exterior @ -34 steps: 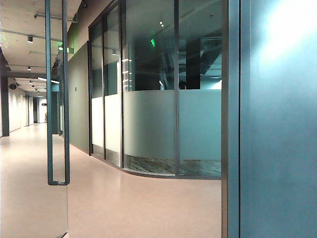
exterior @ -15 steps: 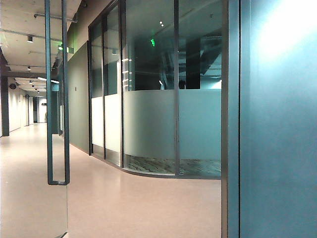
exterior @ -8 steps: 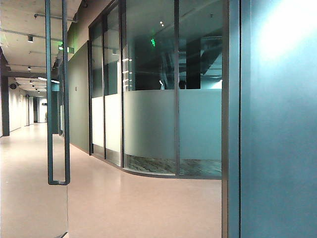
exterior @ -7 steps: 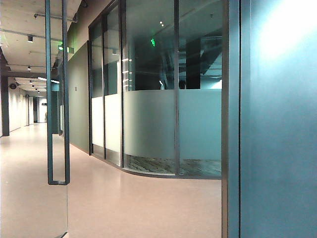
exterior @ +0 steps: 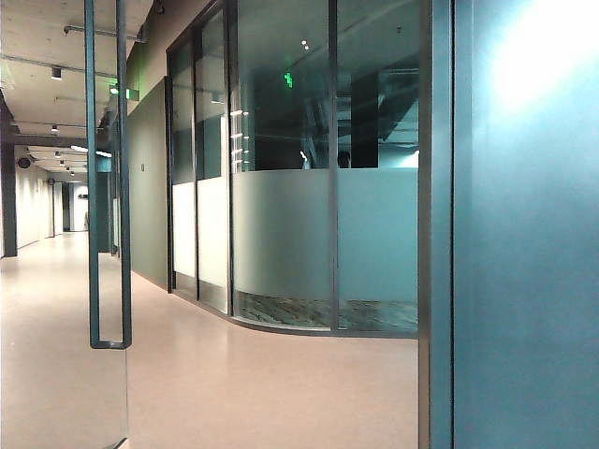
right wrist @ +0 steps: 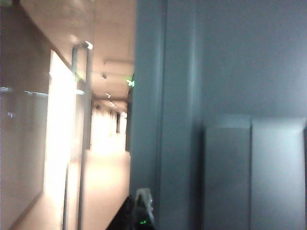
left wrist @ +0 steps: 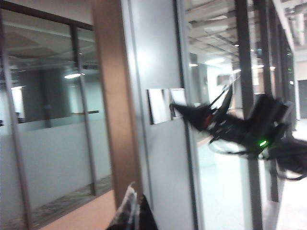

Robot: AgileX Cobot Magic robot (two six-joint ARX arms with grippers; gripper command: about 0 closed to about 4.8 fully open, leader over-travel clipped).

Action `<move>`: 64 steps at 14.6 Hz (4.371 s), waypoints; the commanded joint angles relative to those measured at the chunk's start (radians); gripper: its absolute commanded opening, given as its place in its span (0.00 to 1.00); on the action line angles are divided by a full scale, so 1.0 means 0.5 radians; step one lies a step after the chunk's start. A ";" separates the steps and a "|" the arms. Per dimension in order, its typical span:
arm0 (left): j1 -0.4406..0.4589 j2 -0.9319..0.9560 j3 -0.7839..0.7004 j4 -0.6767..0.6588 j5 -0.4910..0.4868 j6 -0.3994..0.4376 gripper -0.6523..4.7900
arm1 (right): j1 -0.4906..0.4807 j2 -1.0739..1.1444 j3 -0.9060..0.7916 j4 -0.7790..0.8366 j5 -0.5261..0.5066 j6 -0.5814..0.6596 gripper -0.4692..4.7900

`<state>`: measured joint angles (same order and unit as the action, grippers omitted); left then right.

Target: Raise the arm to find the leftmost switch on the wall and turn on the lights.

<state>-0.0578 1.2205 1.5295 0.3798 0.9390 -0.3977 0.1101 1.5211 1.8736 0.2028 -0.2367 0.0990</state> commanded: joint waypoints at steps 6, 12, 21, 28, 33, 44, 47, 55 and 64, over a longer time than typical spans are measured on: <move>0.005 -0.035 0.008 0.039 0.025 -0.014 0.11 | -0.013 0.121 0.027 0.024 0.072 -0.013 0.09; 0.005 -0.034 0.008 0.039 0.024 -0.013 0.11 | -0.017 0.118 0.027 0.008 0.217 -0.103 0.09; 0.005 -0.036 0.008 0.039 0.025 -0.015 0.11 | -0.017 0.166 0.025 -0.037 0.361 -0.104 0.09; 0.005 -0.043 0.008 0.044 0.040 -0.059 0.11 | -0.017 0.200 0.025 -0.027 0.385 -0.101 0.09; 0.005 -0.043 0.008 0.043 0.040 -0.059 0.11 | -0.015 0.042 0.024 -0.317 0.378 -0.031 0.09; 0.005 -0.043 0.008 -0.220 0.053 -0.058 0.11 | -0.014 -1.094 -0.977 -0.613 0.216 -0.031 0.09; 0.006 -0.073 0.002 -0.358 0.014 -0.024 0.11 | -0.014 -1.527 -1.470 -0.588 0.259 0.022 0.09; 0.007 -0.787 -0.584 -1.702 -0.686 1.044 0.11 | -0.014 -2.638 -2.519 -0.609 0.436 0.125 0.09; 0.006 -2.105 -1.968 -1.461 -1.468 0.935 0.11 | -0.013 -2.686 -2.583 -0.912 0.433 0.117 0.09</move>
<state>-0.0559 0.1898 0.5545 -0.3710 0.2386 0.0837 0.1036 0.1791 0.5861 -0.2611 -0.0223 0.1593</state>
